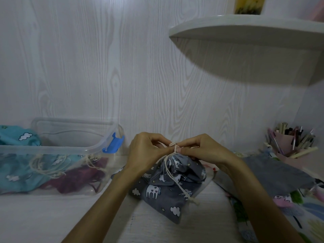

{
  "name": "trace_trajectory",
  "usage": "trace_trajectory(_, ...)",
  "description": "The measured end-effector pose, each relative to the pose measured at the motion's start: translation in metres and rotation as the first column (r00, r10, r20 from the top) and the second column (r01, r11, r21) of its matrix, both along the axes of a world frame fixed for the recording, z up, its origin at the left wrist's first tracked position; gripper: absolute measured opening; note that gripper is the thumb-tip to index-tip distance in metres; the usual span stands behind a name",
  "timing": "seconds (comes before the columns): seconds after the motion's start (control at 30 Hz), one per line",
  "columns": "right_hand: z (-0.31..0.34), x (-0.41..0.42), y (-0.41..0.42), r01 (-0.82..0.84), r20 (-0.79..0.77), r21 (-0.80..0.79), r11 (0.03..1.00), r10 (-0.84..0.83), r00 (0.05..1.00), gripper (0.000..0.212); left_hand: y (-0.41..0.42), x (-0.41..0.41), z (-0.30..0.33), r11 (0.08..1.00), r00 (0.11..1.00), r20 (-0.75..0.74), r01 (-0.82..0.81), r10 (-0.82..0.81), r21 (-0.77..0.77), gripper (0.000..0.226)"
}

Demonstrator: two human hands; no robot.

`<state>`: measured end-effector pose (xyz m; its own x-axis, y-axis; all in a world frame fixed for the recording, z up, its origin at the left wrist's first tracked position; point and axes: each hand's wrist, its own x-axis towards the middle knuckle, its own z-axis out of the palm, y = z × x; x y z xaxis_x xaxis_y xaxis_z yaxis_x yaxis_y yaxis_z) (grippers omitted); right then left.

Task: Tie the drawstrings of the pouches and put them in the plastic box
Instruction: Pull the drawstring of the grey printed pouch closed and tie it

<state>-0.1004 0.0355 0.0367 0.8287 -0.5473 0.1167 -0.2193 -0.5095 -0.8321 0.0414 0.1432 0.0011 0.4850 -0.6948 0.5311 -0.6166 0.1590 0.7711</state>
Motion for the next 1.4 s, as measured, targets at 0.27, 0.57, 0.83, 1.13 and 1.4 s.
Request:
trace_trajectory(0.27,0.015,-0.017,-0.009,0.141,-0.02,-0.157,0.978,-0.145,0.989,0.008,0.009,0.014,0.017,0.97,0.972,-0.09,0.227,-0.219,0.087,0.009)
trace_trajectory(0.57,-0.001,0.002,0.003,0.015,-0.55,-0.59,0.807,-0.416,0.724,0.019,0.003,0.019,0.013,0.935,0.999,0.024,0.018,-0.028,0.353,0.012)
trace_trajectory(0.83,-0.025,0.002,-0.009,-0.265,-0.671,-0.289,0.92,0.003,0.741,0.012,0.013,0.008,-0.006,0.822,0.93,0.366,-0.241,0.043,0.516,0.017)
trace_trajectory(1.13,-0.054,0.001,-0.021,-0.116,-0.54,-0.336,0.935,-0.091,0.837,0.045,0.013,0.005,-0.013,0.782,0.935,0.241,0.058,-0.261,0.62,0.06)
trace_trajectory(1.4,-0.001,-0.01,-0.002,-0.07,0.211,0.128,0.989,0.042,0.977,0.024,0.026,0.014,0.06,0.855,0.924,0.3,0.05,-0.236,0.516,0.027)
